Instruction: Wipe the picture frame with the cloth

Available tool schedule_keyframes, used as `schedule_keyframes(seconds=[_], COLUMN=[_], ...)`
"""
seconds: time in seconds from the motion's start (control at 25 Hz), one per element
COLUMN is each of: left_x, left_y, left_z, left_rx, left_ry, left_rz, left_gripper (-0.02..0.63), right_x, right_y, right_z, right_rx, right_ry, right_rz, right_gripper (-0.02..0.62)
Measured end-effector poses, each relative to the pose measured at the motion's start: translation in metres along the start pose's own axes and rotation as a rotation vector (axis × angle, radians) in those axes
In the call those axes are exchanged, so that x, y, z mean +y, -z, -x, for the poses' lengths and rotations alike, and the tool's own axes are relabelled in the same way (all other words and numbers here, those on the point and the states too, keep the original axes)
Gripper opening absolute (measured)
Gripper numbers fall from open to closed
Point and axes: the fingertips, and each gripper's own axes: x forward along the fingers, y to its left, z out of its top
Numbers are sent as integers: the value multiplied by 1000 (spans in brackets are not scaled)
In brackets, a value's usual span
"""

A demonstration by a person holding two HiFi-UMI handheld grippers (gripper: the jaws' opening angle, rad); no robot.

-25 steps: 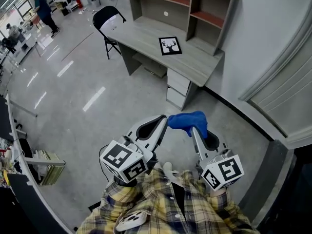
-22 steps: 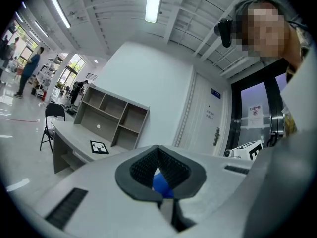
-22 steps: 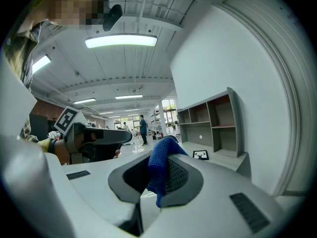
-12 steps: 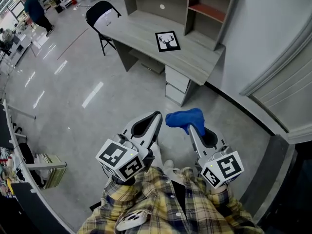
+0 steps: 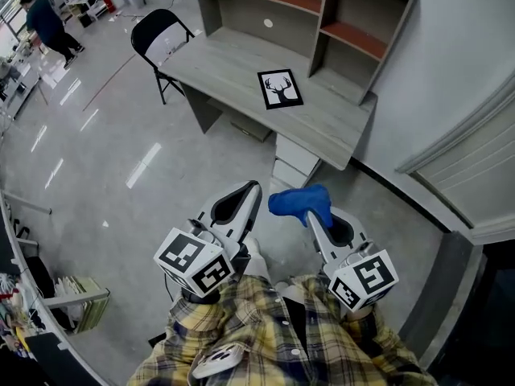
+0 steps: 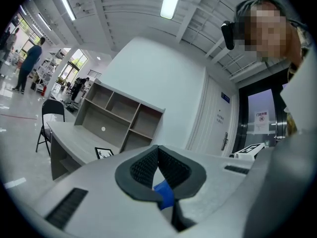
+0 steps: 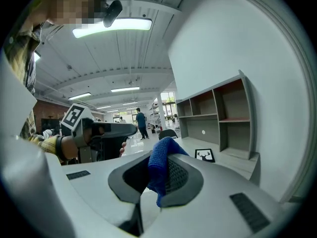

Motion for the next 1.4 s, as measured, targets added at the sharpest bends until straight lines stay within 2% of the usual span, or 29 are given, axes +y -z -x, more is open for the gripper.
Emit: schedule_keyframes(seconds=[0.28,0.72,1.12,1.4], left_x=[71,157,237,257], left_y=[-31,-40,-79,-108], left_z=[-9,-26,-146,-219], left_rx=[0,24,18,-2], left_ry=[7,-59,-47,-33], left_rz=[-5,48,56,42], left_gripper=[5,5,5,5], right_x=[-13,-49,-146,-216], right_y=[-20,-28,-62,-87], right_z=[-76,-162,-262,-291], right_rx=[-4,45,54,50], right_ry=[45,60,50,74], right_rz=[-6,-26,-5,-3], right_gripper=[41,41,41,41])
